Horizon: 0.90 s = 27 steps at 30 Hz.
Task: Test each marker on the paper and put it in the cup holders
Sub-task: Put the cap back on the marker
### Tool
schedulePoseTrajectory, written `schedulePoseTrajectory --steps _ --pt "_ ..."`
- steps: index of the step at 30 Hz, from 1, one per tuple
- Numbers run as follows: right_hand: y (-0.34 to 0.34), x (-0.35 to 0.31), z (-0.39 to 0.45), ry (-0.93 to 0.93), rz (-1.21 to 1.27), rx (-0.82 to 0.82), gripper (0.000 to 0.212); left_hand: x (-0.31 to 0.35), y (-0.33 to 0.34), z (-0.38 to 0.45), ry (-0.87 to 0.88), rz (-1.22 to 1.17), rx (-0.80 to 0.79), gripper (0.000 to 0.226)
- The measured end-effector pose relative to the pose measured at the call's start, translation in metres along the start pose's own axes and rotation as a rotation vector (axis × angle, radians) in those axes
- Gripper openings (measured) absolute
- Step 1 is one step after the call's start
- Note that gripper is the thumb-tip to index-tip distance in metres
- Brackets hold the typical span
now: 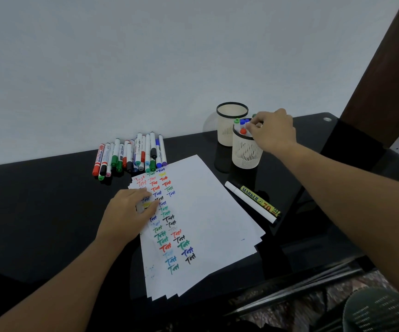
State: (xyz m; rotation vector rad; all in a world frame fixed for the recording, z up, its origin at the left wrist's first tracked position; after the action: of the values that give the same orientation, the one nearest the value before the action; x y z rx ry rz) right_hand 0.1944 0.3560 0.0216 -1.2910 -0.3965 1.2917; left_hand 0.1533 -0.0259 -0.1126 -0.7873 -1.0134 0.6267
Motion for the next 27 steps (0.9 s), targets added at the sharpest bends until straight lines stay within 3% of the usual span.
schedulePoseTrajectory --steps 7,13,15,17,20,27 --pt "-0.002 -0.026 -0.024 -0.204 0.075 0.275 0.023 0.002 -0.001 0.000 0.004 0.003 -0.006 0.043" --pt "0.019 -0.068 -0.072 -0.429 0.251 0.325 0.019 0.003 -0.003 -0.001 0.008 0.006 0.012 0.047" --pt "0.035 -0.081 -0.084 -0.539 0.247 0.208 0.018 0.003 -0.002 -0.001 -0.003 -0.003 0.008 0.048" --pt "0.060 -0.092 -0.090 -0.616 0.150 -0.025 0.019 0.002 -0.002 -0.001 -0.015 -0.004 0.002 0.049" --pt "0.101 -0.101 -0.091 -0.591 0.069 -0.297 0.030 0.003 -0.002 -0.001 -0.038 0.002 -0.003 0.051" --pt "0.154 -0.120 -0.069 -0.589 -0.026 -0.456 0.052 0.000 -0.001 0.002 -0.030 -0.003 0.010 0.049"
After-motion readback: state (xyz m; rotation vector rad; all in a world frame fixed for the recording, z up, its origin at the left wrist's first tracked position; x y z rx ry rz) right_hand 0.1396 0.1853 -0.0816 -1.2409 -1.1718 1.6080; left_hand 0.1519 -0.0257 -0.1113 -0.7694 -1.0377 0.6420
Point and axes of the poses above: each hand's wrist, its own z-axis towards the middle knuckle, its own y-axis out of the palm, x = y × z, the point moved 3 cm from there along z, towards the middle knuckle, and after that the axes turned 7 degrees about -y, right-handed, at the moved point
